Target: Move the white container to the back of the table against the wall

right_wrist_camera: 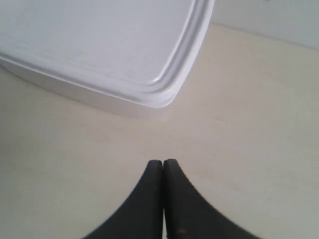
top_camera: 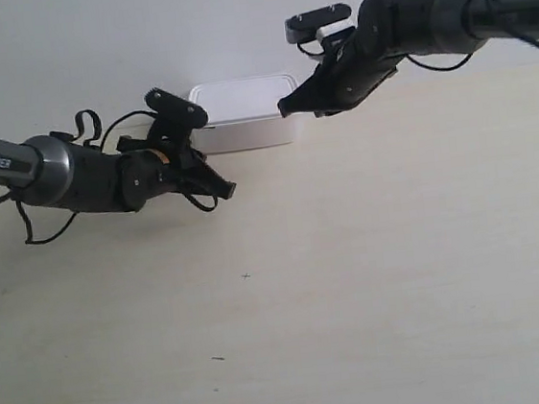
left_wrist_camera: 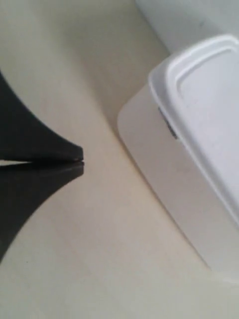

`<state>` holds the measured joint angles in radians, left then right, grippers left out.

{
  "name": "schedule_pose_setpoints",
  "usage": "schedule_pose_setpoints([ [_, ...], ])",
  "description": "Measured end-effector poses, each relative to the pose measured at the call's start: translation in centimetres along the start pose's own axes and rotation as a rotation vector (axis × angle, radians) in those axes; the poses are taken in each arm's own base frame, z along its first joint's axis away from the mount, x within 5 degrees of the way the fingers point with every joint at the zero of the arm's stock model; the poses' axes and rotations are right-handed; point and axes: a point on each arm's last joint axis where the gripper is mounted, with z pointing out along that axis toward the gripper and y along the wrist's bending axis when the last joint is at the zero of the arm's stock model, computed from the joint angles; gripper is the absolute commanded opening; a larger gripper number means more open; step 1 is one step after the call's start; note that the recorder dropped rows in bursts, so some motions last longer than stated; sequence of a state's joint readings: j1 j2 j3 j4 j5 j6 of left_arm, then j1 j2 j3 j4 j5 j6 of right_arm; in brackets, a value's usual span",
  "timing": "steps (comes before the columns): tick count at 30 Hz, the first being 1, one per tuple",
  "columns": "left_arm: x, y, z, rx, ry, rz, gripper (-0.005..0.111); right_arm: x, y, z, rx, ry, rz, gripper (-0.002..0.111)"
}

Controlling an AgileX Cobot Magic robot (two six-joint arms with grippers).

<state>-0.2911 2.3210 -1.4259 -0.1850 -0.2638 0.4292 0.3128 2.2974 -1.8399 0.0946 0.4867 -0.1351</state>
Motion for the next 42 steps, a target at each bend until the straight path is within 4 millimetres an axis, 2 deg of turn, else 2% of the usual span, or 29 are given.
schedule_pose_setpoints([
  [4,-1.6,0.7,-2.9,-0.025,-0.062,-0.022,0.0,-0.1,0.1,-4.4,0.014,-0.054,-0.013,0.0],
  [9,-2.7,1.1,-6.2,-0.036,-0.095,-0.052,0.0,2.5,0.3,-8.2,0.027,-0.085,-0.017,0.0],
  [11,-2.6,1.2,-7.6,-0.037,-0.095,-0.061,0.0,4.0,0.4,-9.4,0.03,-0.087,-0.015,0.0],
  [19,-1.3,1.2,-14.5,-0.069,-0.173,-0.135,0.0,6.7,0.7,-14.1,0.035,-0.15,0.03,0.0],
  [25,-1.2,-0.1,-20.4,-0.049,-0.297,-0.186,0.0,8.4,1.0,-19.5,0.035,-0.238,0.056,0.0],
  [28,-1.5,-1.3,-23.2,-0.016,-0.369,-0.179,0.0,9.4,1.2,-22.8,0.03,-0.313,0.09,0.0],
  [29,-1.7,-1.9,-24.8,0.008,-0.408,-0.176,0.0,10.1,1.4,-25.1,0.028,-0.368,0.102,0.0],
  [31,-1.9,-2.4,-27.4,0.036,-0.474,-0.175,0.0,11.3,1.6,-28.0,0.023,-0.432,0.111,0.0],
  [32,-2.0,-2.6,-28.2,0.045,-0.495,-0.18,0.0,11.6,1.6,-28.8,0.022,-0.451,0.116,0.0],
  [33,-2.0,-2.7,-29.7,0.061,-0.532,-0.181,0.0,12.7,1.7,-30.3,0.016,-0.484,0.132,0.0],
  [34,-1.9,-2.8,-30.6,0.07,-0.557,-0.183,0.0,13.1,1.8,-31.0,0.013,-0.499,0.139,0.0],
  [38,-1.1,-2.7,-35.9,0.113,-0.702,-0.199,0.0,15.5,2.3,-36.1,-0.016,-0.601,0.172,0.0],
  [42,-0.2,-2.1,-39.8,0.146,-0.761,-0.213,0.0,17.6,2.8,-39.8,-0.054,-0.654,0.192,0.0],
])
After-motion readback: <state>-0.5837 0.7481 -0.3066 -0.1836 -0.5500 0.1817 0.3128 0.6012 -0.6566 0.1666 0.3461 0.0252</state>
